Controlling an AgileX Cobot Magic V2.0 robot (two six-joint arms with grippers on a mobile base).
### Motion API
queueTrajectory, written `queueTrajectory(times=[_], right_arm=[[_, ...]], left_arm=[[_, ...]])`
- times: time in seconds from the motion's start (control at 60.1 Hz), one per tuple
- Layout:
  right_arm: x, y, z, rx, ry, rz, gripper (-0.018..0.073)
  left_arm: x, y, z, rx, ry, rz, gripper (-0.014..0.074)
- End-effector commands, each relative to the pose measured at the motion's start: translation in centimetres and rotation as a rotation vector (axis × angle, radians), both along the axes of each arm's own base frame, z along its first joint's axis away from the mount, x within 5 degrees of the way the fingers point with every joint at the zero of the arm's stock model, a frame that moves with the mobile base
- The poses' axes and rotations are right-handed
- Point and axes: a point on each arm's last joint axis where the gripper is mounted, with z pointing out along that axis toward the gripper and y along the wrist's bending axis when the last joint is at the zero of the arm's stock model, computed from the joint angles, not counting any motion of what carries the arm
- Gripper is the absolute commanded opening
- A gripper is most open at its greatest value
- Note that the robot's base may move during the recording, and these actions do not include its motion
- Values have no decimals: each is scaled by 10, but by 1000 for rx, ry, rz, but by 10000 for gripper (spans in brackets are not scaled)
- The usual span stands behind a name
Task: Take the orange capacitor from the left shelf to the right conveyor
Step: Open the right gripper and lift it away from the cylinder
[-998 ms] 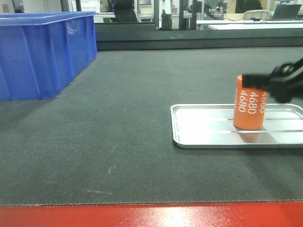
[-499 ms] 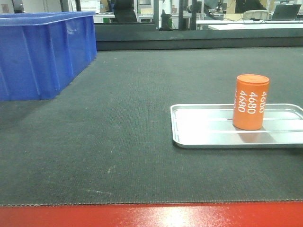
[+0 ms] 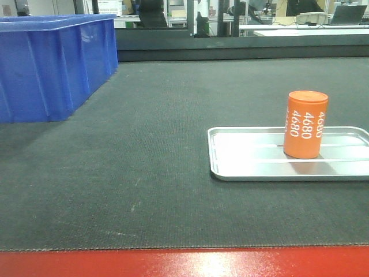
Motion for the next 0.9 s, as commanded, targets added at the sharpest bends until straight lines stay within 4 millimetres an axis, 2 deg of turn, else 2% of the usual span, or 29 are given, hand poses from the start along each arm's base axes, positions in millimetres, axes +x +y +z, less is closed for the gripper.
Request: queueTrajectory(times=[0.0,0.432,0.549,0.648,0.881], right_arm=[[1,3,17,15,-112,37,49],[1,2,11,9,-76,24,49],[0,0,8,71,-35,-7,49],[-5,-2,7,56,-29,-22,49],[-29,-9,12,-51,-144,-71,49]], left_arm=[[-2,0,11,-10,-114,1,-105],[-2,0,11,-10,-114,1,-105],[-2,0,11,-10,-114,1,-105],[-2,0,11,-10,-114,1,-105],[-2,0,11,-10,-114,1,-105]])
